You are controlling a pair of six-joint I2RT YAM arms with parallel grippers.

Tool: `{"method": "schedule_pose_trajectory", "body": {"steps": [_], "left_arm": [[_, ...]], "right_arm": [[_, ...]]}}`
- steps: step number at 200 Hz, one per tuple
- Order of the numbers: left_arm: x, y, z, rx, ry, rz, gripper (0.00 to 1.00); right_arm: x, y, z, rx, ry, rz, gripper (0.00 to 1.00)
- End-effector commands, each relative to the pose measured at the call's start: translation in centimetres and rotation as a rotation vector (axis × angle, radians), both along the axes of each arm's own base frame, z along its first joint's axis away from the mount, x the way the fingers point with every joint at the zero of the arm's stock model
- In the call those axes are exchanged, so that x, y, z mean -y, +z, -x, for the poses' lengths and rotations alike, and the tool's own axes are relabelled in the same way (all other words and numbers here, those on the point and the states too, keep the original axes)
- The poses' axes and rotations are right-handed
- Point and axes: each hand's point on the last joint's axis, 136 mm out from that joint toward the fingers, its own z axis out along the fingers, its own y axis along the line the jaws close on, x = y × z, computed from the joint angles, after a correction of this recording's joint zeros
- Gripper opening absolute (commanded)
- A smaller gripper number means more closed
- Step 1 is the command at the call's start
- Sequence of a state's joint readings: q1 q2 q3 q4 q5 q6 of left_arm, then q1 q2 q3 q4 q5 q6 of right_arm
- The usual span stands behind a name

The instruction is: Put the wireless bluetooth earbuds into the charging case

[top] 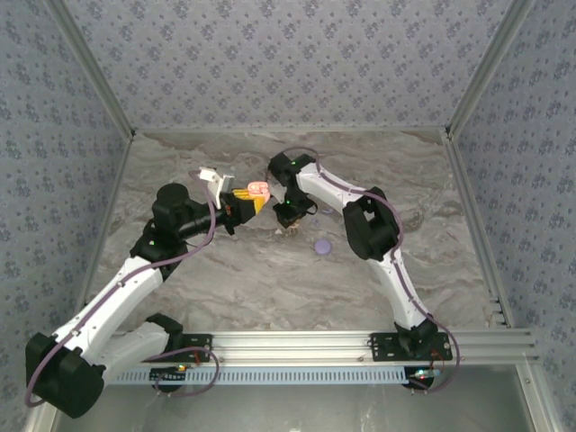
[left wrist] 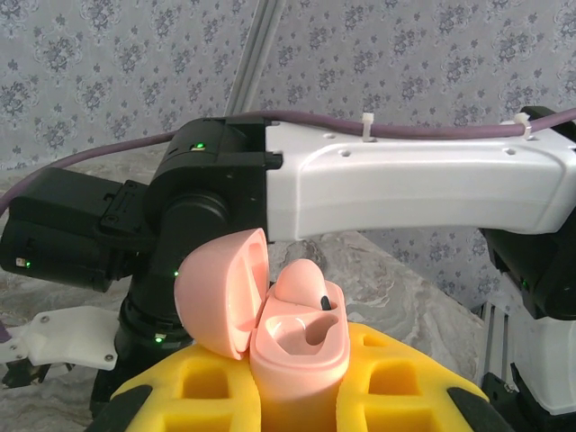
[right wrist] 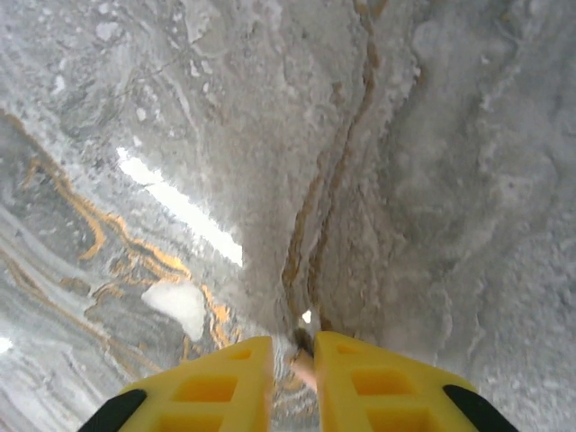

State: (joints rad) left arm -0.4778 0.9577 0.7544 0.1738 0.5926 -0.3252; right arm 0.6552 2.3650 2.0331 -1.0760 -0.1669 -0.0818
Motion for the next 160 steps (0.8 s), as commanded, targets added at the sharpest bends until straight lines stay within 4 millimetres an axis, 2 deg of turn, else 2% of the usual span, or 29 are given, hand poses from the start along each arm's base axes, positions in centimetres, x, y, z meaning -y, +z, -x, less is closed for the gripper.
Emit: {"method": "schedule_pose_trajectory", "body": {"steps": [1,24,43,107,131,160], "left_arm": [[-0.3,0.4,0.2,0.018,0.005,0.003,0.12],[-0.3,0.5,0.2,0.019,0.005,0.002,0.12],[-0.3,0.4,0.2,0.019,0.005,0.000,0.12],[-0.3,0.6,0.0,0.027,0.009,0.002,0.12],[-0.2,0.6,-0.1,0.027,0.009,0.003,0.12],[-0.1,0.5,-0.2,0.025,0.006,0.001,0.12]], "right_arm": [[-0.2,4.1,-0.3,0.066,-0.045,-0.057,0.24],[0.1,5.4,-0.6,0.074,-0.120,-0.092,0.26],[0.7,5.5,0.0,0.049,-0.155,-0.104,0.25],[3.3,2.2,3.0,-0.025,-0.184,-0.045,0.15],[3.6,1.1,2.9,-0.020,-0.213,-0.031,0.15],[4.0,0.2,2.0,0.011,-0.262,-0.002,0.14]]}}
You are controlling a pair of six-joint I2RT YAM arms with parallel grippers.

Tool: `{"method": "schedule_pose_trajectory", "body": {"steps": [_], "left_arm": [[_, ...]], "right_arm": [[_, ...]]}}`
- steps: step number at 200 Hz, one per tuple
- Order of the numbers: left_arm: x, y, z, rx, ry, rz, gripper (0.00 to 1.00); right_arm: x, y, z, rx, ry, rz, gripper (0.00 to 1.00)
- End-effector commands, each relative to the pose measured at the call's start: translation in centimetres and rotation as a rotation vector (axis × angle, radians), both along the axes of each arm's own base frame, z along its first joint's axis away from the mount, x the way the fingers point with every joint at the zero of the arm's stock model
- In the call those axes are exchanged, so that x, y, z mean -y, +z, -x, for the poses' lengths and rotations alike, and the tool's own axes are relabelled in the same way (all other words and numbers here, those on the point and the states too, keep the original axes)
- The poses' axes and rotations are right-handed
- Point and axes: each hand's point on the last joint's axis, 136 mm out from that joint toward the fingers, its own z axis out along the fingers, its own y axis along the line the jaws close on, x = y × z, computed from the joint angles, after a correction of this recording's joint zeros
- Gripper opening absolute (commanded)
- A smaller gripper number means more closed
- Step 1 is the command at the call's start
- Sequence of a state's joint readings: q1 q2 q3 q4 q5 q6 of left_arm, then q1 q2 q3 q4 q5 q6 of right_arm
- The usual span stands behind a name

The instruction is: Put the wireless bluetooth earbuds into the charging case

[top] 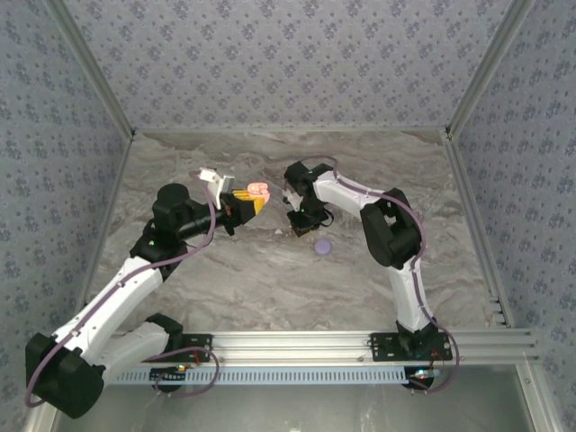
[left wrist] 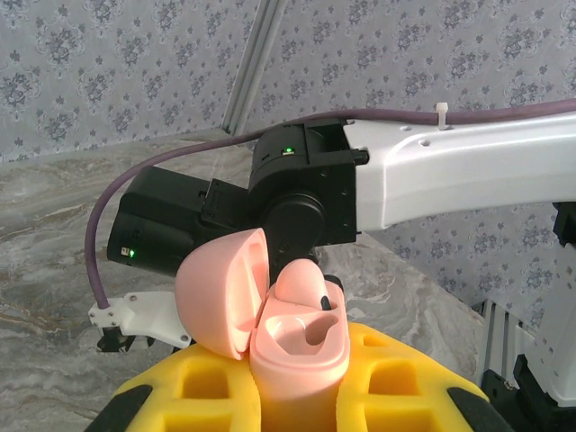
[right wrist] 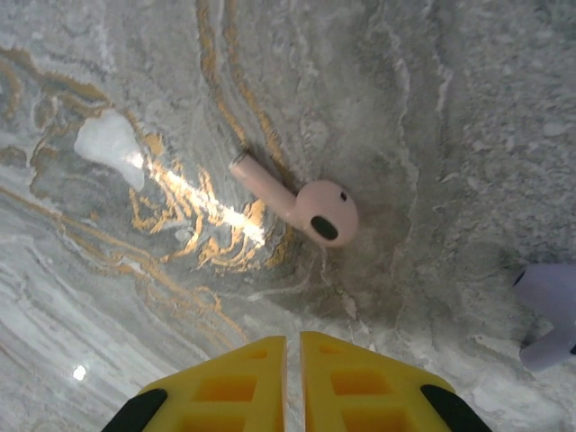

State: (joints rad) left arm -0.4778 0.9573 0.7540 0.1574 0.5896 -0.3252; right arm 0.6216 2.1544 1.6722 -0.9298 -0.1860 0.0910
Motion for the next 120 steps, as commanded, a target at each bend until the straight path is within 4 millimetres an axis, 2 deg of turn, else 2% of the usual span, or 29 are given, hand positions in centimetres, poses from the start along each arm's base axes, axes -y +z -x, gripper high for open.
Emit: {"method": "schedule_pose_trajectory", "body": {"steps": [1,64,120], "left_arm": [[-0.1,0.8,-0.2,0.039,0.003,0.009,0.12],[-0.2,0.9,-0.2,0.042,0.009,0.010,0.12],[-0.3,0.8,-0.1,0.041,0.013,0.009,0.12]], "right_arm": [[0.1,0.4,-1.3,0.058,-0.062,0.011,0.14],[0.3,-0.5,-3.3,0.093,-0.107,0.048,0.14],[-0.6,-0.7,-4.3,0.090,-0.107,0.029,0.14]]}}
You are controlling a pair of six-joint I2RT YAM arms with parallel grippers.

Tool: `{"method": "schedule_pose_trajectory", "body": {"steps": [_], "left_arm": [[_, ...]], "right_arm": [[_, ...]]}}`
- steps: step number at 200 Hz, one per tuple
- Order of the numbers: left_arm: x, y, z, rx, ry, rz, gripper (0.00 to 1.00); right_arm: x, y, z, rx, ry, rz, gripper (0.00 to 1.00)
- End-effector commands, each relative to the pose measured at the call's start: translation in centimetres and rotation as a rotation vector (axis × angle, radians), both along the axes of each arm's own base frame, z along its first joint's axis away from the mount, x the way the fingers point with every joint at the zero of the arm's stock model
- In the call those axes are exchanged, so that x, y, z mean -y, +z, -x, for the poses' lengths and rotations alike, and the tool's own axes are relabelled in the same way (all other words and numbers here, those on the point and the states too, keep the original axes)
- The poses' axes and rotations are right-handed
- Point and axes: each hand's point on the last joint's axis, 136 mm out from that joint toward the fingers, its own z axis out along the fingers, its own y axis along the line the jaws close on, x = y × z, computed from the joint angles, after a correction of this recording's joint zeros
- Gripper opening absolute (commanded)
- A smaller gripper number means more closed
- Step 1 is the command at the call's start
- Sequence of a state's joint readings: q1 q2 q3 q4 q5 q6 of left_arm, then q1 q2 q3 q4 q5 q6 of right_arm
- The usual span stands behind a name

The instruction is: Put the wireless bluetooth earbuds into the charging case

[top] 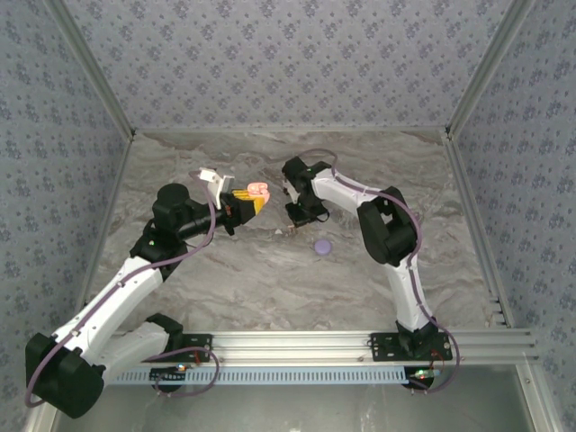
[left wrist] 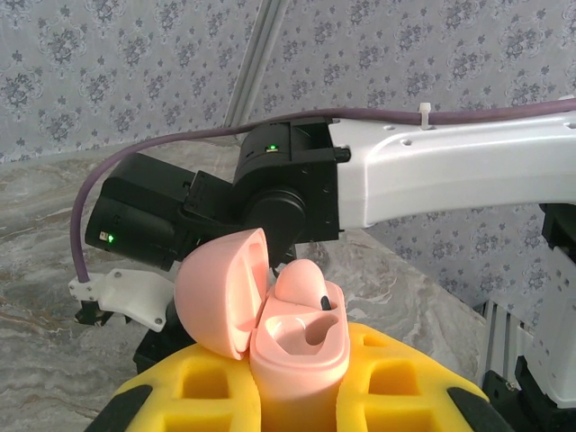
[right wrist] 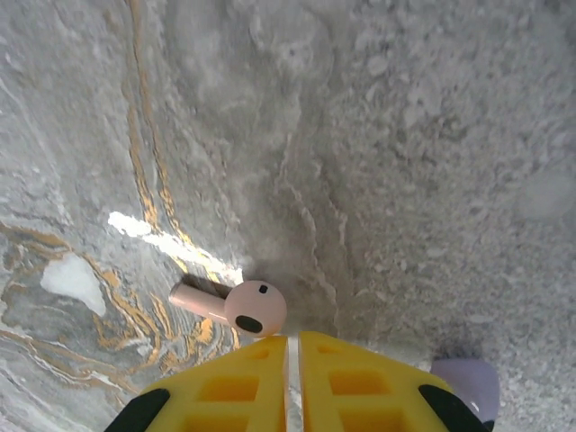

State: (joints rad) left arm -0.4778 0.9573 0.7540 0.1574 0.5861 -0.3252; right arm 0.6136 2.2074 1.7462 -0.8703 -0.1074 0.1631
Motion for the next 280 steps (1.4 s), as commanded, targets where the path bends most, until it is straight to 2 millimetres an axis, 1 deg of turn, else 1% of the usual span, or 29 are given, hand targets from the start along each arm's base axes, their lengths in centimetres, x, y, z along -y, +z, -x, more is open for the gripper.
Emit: {"method": "schedule_pose_trajectory", "body": {"steps": [1,58,108,127,146,169,185,199,280], "left_arm": [[-0.3,0.8,-0.1,0.041,0.011,0.009,0.12],[-0.5,0.8,0.0,0.046,0.019,0.006,0.12],[-0.6,0.8,0.1,0.049,0.026,0.008,0.12],[-0.6,0.8,0.0,0.050,0.027,0.007,0.12],[-0.6,0.9,0.0,0.054,0.025,0.009,0.12],[-0.6,1.0,0.1,0.056,0.024,0.009,0.12],[-0.6,1.1,0.1,0.058,0.023,0.009,0.12],[-0.6,1.1,0.1,0.059,0.023,0.009,0.12],[-0.6,1.0,0.1,0.061,0.022,0.006,0.12]], "right_arm": [[-0.1,-0.4,-0.7,-0.008,-0.020,0.011,0.14],[-1.0,-0.7,-1.4,-0.006,-0.002,0.002,0.14],[-1.4,-0.1,-1.7,0.003,-0.002,-0.010,0.17],[-1.6,0.4,-1.6,0.002,-0.005,-0.029,0.19],[-1.3,1.1,-1.6,0.008,-0.032,-0.024,0.23],[-0.9,2.0,-1.5,0.002,-0.096,-0.036,0.33],[-1.1,2.4,-1.1,-0.012,-0.128,-0.065,0.35],[-1.3,2.4,-0.9,-0.030,-0.157,-0.079,0.39],[-2.4,1.7,-0.5,-0.025,-0.218,-0.067,0.40]]}}
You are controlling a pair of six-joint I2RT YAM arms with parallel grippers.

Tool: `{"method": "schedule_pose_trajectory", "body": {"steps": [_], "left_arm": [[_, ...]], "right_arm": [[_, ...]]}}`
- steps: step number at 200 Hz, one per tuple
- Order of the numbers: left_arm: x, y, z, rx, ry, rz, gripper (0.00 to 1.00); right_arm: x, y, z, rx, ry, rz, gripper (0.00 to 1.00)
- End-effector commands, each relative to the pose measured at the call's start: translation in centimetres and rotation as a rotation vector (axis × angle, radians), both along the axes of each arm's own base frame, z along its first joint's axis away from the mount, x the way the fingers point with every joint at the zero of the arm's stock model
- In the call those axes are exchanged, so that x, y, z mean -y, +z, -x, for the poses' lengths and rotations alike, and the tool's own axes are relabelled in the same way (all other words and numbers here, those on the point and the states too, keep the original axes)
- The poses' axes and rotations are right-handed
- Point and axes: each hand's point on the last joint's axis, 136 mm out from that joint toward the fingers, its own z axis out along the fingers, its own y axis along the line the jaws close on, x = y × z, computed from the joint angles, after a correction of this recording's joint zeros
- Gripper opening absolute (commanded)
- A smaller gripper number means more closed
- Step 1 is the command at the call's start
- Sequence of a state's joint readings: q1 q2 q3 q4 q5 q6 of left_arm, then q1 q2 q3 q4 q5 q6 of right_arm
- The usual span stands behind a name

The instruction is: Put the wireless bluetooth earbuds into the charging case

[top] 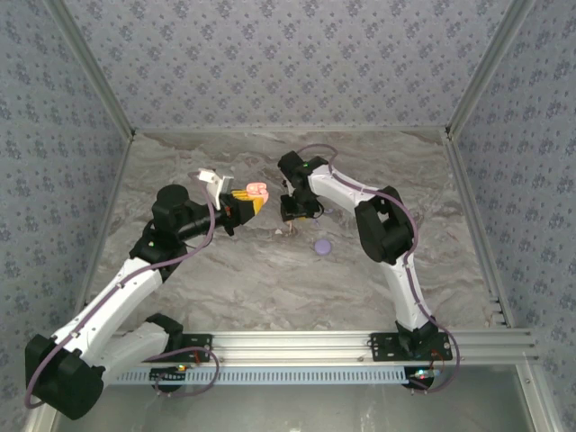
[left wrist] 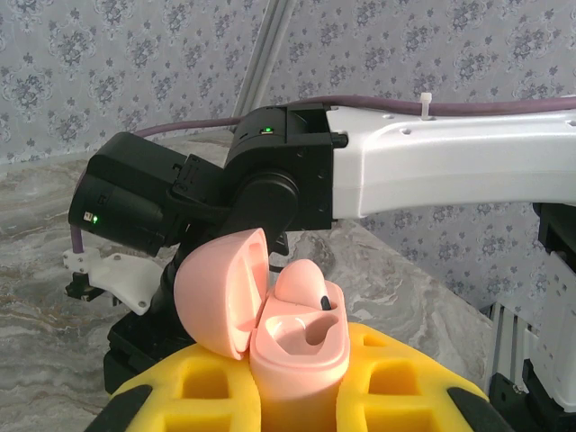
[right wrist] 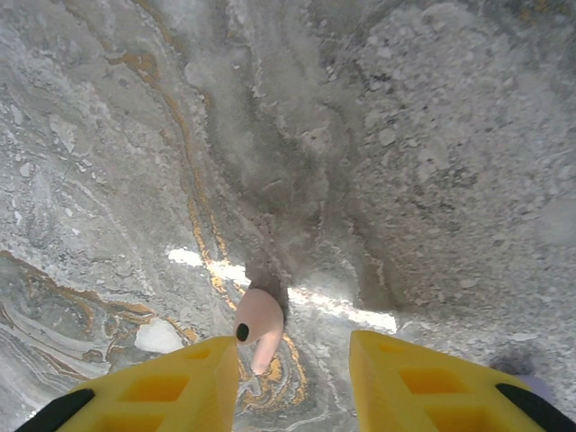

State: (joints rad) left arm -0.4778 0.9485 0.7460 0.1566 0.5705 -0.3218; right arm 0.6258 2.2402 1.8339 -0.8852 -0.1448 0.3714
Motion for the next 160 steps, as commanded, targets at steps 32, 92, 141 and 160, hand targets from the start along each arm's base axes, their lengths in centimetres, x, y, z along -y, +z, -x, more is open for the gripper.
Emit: {"method": "schedule_pose_trajectory", "body": {"steps": [32,92,141,160], "left_arm": [[-0.4,1.1,0.2,0.056,0.006,0.010,0.12],[-0.4,0.8,0.3,0.051,0.006,0.009,0.12],[-0.4,0.8,0.3,0.051,0.010,0.009,0.12],[-0.5,0.8,0.3,0.053,0.011,0.011,0.12]], "right_arm": [[-0.7,0.2,0.5,0.002,-0.041,0.017,0.40],[-0.8,-0.8,0.1,0.000,-0.057,0.054,0.36],[-1.2,-1.6,0.0,-0.006,-0.058,0.074,0.34],[-1.1,-1.9,0.1,-0.009,-0.054,0.092,0.33]]}}
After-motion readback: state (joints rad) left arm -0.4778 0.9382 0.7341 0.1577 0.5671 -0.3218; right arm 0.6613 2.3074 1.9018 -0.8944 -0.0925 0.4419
